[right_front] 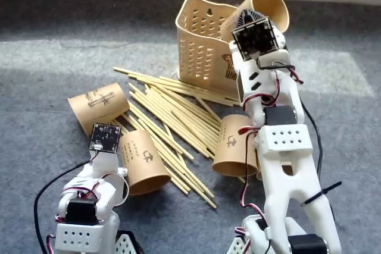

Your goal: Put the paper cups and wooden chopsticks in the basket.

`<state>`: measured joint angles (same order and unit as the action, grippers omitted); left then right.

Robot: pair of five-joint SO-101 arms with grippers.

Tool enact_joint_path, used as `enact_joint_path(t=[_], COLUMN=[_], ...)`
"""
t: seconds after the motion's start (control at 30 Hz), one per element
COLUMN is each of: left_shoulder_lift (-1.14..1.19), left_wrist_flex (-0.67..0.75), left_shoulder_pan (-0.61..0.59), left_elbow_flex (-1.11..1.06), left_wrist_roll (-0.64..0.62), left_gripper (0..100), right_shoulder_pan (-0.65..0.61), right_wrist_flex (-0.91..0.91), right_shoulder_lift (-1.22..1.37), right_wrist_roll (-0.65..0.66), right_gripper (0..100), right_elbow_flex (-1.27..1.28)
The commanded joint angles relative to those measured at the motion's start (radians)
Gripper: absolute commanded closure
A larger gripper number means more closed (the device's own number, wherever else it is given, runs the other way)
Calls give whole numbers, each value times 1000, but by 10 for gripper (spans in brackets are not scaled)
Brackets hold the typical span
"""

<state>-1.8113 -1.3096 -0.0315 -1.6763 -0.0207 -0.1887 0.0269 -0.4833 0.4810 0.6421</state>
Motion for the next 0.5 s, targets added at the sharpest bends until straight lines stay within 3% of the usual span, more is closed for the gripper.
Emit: enact_joint_path(t=[0.0, 0.47], left_shoulder_lift=[-10, -10], left_wrist_flex=[-5, -5], left_shoulder_pan=[-2, -2], left_elbow_flex=[-19, -19], left_wrist_roll=[8, 8], left_gripper=[994, 994], right_shoulder_pan=[-16, -111], right_wrist_flex=[22, 16], right_shoulder_lift=[1, -91], right_wrist_roll=[-11, -8], right_gripper=[983, 983], right_elbow_flex=[-47, -47])
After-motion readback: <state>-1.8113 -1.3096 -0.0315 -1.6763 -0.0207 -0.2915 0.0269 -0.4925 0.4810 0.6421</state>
